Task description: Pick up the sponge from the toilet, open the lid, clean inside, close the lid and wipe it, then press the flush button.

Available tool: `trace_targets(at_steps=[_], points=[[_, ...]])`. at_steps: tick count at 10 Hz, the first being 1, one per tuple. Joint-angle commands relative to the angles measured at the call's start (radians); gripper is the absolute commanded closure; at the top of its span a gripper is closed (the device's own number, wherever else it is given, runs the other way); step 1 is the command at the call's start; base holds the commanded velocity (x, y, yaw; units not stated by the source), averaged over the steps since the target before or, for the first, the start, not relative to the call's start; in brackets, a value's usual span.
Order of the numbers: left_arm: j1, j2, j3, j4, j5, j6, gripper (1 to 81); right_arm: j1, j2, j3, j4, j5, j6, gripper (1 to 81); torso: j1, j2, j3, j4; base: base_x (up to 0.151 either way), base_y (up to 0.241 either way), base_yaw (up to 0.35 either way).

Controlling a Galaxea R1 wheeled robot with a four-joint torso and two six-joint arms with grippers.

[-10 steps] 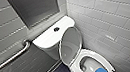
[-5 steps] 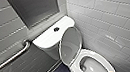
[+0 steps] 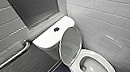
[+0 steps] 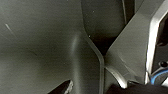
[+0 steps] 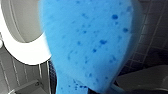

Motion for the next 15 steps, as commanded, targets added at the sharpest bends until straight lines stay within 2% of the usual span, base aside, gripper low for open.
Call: trace_targets(at_steps=[1, 3, 4, 5, 8, 9, 10, 12, 13, 14, 15], points=[[-0.001, -0.035, 0.06, 0.0, 0.078, 0.007, 1.0, -0.125, -0.033, -0.039, -0.029, -0.029, -0.032, 81.1, 0.0, 0.0, 0.0, 0.0, 0.0, 0.0, 0.0], [-0.015, -0.067, 0.112, 0.0, 0.079, 0.007, 1.0, -0.239, 0.006, -0.113, -0.092, 0.033, -0.048, 81.1, 0.0, 0.0, 0.0, 0.0, 0.0, 0.0, 0.0], [-0.023, -0.084, 0.143, 0.0, 0.079, 0.006, 1.0, -0.288, 0.033, -0.134, -0.149, 0.045, -0.048, 81.1, 0.0, 0.0, 0.0, 0.0, 0.0, 0.0, 0.0], [-0.032, -0.095, 0.163, 0.0, 0.082, 0.006, 1.0, -0.323, 0.068, -0.16, -0.195, 0.051, -0.048, 81.1, -0.064, 0.1, 0.0, 0.0, 0.0, 0.0, 0.0], [-0.053, -0.11, 0.181, -0.002, 0.087, 0.004, 1.0, -0.434, 0.194, -0.303, -0.278, 0.147, -0.046, 81.1, -0.096, 0.149, 0.0, 0.0, 0.0, 0.0, 0.0], [-0.072, -0.118, 0.184, -0.009, 0.088, 0.003, 1.0, -0.458, 0.219, -0.329, -0.281, 0.154, -0.048, 81.1, -0.117, 0.184, 0.0, 0.0, 0.0, 0.0, 0.0], [-0.084, -0.119, 0.184, -0.011, 0.09, 0.003, 1.0, -0.472, 0.233, -0.356, -0.281, 0.155, -0.048, 81.1, -0.142, 0.222, 0.044, 0.0, 0.0, 0.0, 0.0], [-0.095, -0.118, 0.184, -0.011, 0.092, 0.0, 1.0, -0.491, 0.295, -0.429, -0.283, 0.165, -0.048, 81.1, -0.183, 0.288, 0.072, -0.055, 0.0, 0.0, 0.0], [-0.095, -0.116, 0.181, -0.011, 0.092, -0.002, 1.0, -0.491, 0.326, -0.458, -0.284, 0.165, -0.048, 81.1, -0.203, 0.317, 0.087, -0.063, 0.0, 0.0, 0.0], [-0.096, -0.118, 0.18, -0.011, 0.092, -0.002, 1.0, -0.491, 0.343, -0.475, -0.284, 0.165, -0.048, 81.1, -0.223, 0.348, 0.096, -0.057, 0.0, 0.0, 0.0], [-0.095, -0.119, 0.178, -0.011, 0.092, -0.002, 1.0, -0.492, 0.355, -0.486, -0.284, 0.165, -0.048, 81.1, -0.247, 0.386, 0.101, -0.037, 0.0, 0.0, 0.0]])
